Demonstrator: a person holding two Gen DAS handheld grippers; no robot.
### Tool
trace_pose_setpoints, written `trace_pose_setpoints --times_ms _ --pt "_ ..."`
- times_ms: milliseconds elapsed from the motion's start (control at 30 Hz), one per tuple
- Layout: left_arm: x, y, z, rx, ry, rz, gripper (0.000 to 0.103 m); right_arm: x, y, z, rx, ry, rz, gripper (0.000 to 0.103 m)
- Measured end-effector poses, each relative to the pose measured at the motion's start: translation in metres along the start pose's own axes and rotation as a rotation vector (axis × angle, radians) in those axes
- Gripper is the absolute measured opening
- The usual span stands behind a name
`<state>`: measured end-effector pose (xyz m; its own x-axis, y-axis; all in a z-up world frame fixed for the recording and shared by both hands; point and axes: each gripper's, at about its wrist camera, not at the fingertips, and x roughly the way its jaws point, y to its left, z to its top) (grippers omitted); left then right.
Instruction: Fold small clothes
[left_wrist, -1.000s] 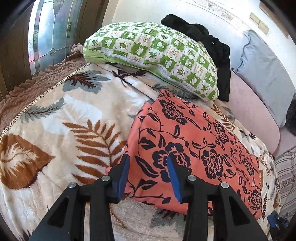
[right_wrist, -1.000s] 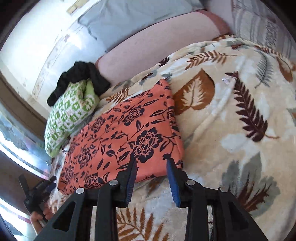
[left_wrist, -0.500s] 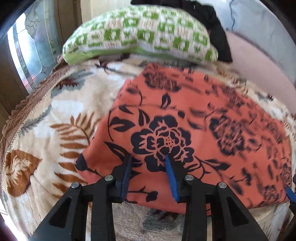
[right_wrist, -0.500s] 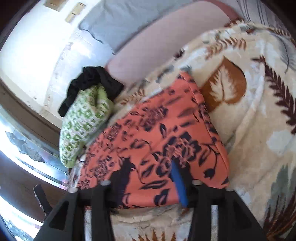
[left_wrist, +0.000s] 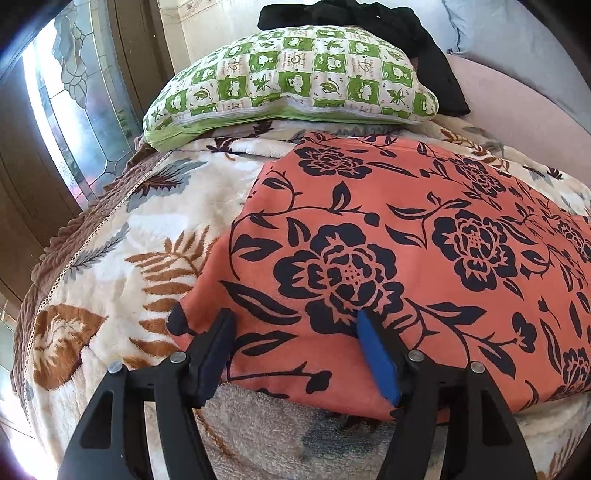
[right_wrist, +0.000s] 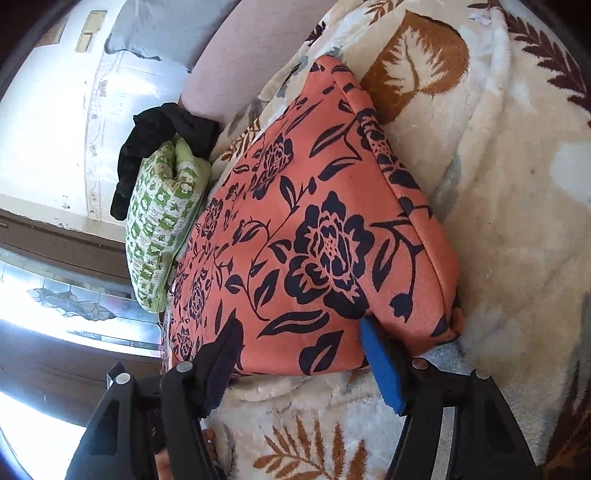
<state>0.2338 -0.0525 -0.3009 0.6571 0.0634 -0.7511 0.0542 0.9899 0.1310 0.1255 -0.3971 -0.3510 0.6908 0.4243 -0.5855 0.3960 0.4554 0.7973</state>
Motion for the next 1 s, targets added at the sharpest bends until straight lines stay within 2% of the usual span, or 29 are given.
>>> trace_pose_setpoints --times_ms 233,367,467,500,533,567,600,633,700,767,867,933,1000 --pt "-0.009 -0.002 -0.006 0.036 0.025 0.012 0.073 0.001 0.006 -0.001 -0.062 0.02 -0.021 0.07" --pt "-0.018 0.003 -0.002 0.014 -0.008 -0.011 0.073 -0.013 0.023 0.0 -0.117 0.004 -0.07 0.07" --pt "-0.042 0.011 0.014 -0.025 -0.127 -0.06 0.074 -0.049 0.049 -0.002 -0.257 -0.189 -0.087 0.07" --pt "-0.051 0.011 0.018 -0.023 -0.173 -0.076 0.077 -0.058 0.057 -0.002 -0.294 -0.232 -0.081 0.07" --pt "-0.057 0.01 0.02 -0.012 -0.211 -0.08 0.083 -0.062 0.061 -0.002 -0.311 -0.258 -0.079 0.07" --pt "-0.06 0.009 0.021 -0.004 -0.236 -0.079 0.089 -0.065 0.063 -0.001 -0.314 -0.286 -0.086 0.07" --pt "-0.06 0.009 0.021 -0.009 -0.242 -0.093 0.09 -0.065 0.063 0.0 -0.304 -0.31 -0.091 0.07" --pt "-0.057 0.01 0.021 -0.027 -0.224 -0.132 0.09 -0.063 0.063 0.001 -0.286 -0.321 -0.092 0.07" --pt "-0.044 0.012 0.02 -0.069 -0.132 -0.228 0.09 -0.054 0.061 0.005 -0.254 -0.322 -0.102 0.07" --pt "-0.033 0.01 0.018 -0.096 -0.061 -0.259 0.09 -0.041 0.06 0.007 -0.241 -0.309 -0.139 0.07" --pt "-0.018 0.009 0.013 -0.138 0.022 -0.27 0.09 -0.018 0.055 0.007 -0.233 -0.248 -0.18 0.07" --pt "-0.001 0.002 0.008 -0.097 0.105 -0.217 0.09 0.001 0.046 0.007 -0.223 -0.172 -0.233 0.07" --pt "-0.002 -0.004 0.005 -0.054 0.087 -0.189 0.09 0.007 0.043 0.004 -0.246 -0.175 -0.251 0.065"
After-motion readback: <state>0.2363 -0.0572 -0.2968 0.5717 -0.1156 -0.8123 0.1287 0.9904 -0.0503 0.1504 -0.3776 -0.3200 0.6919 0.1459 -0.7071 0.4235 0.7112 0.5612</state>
